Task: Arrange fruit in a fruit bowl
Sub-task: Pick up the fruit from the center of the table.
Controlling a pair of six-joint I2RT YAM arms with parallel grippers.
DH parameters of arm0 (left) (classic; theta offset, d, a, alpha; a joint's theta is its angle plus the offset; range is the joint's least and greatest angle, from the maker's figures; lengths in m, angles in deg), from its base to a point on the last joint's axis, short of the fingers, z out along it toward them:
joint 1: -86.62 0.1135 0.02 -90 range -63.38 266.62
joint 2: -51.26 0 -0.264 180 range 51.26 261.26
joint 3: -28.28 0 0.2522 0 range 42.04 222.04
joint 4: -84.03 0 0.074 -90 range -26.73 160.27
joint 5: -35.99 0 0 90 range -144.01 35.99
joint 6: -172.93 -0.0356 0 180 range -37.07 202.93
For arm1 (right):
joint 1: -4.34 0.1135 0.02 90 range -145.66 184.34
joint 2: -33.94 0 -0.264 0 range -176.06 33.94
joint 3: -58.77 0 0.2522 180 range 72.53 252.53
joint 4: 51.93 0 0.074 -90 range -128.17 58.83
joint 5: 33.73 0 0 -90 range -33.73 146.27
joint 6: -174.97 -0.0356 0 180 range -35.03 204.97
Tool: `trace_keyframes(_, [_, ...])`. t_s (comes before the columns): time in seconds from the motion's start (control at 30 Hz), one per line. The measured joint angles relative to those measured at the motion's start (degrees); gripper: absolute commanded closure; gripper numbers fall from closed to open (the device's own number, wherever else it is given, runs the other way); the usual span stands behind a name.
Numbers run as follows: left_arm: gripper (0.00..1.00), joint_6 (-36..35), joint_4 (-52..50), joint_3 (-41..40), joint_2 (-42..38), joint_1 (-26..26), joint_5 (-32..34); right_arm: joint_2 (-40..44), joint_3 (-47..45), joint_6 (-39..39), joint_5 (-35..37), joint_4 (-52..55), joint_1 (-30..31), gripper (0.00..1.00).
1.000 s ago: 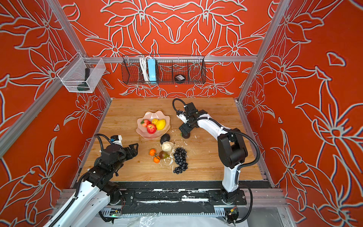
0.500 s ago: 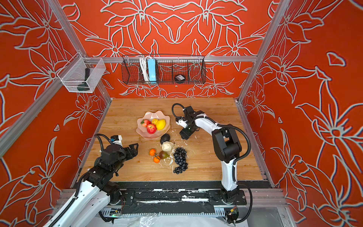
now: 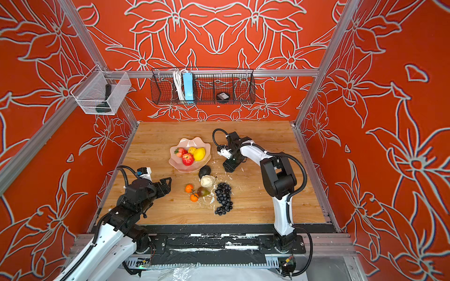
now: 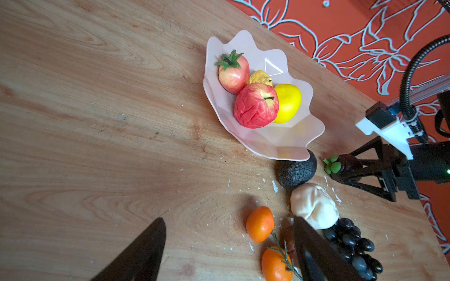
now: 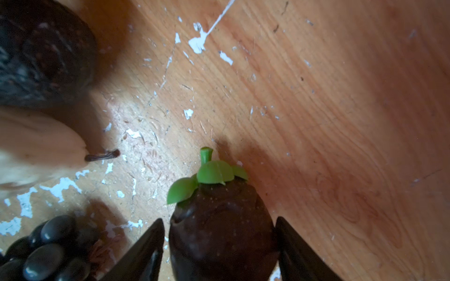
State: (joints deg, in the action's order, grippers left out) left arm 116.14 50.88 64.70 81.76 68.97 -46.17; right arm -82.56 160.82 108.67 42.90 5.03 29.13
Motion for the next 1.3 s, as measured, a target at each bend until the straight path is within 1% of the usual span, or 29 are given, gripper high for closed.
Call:
trace_keyframes(0.23, [0.17, 0.00, 0.17, 0.00, 0.46, 0.00, -0.02, -0.11, 0.15, -0.22, 0.00, 0.04, 0.00, 0.42])
trace_keyframes(0.47, [0.17, 0.00, 0.22, 0.00, 0.79, 0.00, -0.02, 0.09, 0.09, -0.98, 0.07, -0.70, 0.00, 0.45])
trace_keyframes(0.6, [0.17, 0.00, 0.24, 0.00, 0.79, 0.00, -0.02, 3.06, -1.90, -2.95, -0.13, -2.86, 0.00, 0.46])
trace_keyframes(0.7, [0.17, 0.00, 0.24, 0.00, 0.79, 0.00, -0.04, 7.85, -4.00, -5.81, -0.63, -4.76, 0.00, 0.47])
trace_keyframes(0.8, [0.17, 0.00, 0.37, 0.00, 0.83, 0.00, -0.24, 14.47, -7.10, -10.21, -1.49, -8.41, 0.02, 0.48])
trace_keyframes(0.9, [0.16, -0.13, 0.98, 0.00, 1.55, 0.00, -0.76, 21.53, -11.65, -14.99, -2.54, -12.07, 0.37, 0.52])
trace_keyframes(1.03, [0.16, -0.24, 2.71, 0.00, 4.39, 0.00, -3.26, 29.68, -18.75, -19.61, -3.89, -16.24, 2.03, 0.53])
trace_keyframes(1.17, [0.17, -0.20, 6.40, 0.09, 9.29, 0.00, -8.94, 36.04, -25.18, -22.36, -5.81, -19.98, 6.23, 0.53])
trace_keyframes(1.3, [0.21, 0.04, 8.17, 3.08, 16.92, 0.02, -16.85, 41.18, -30.62, -23.87, -8.26, -25.16, 11.17, 0.53])
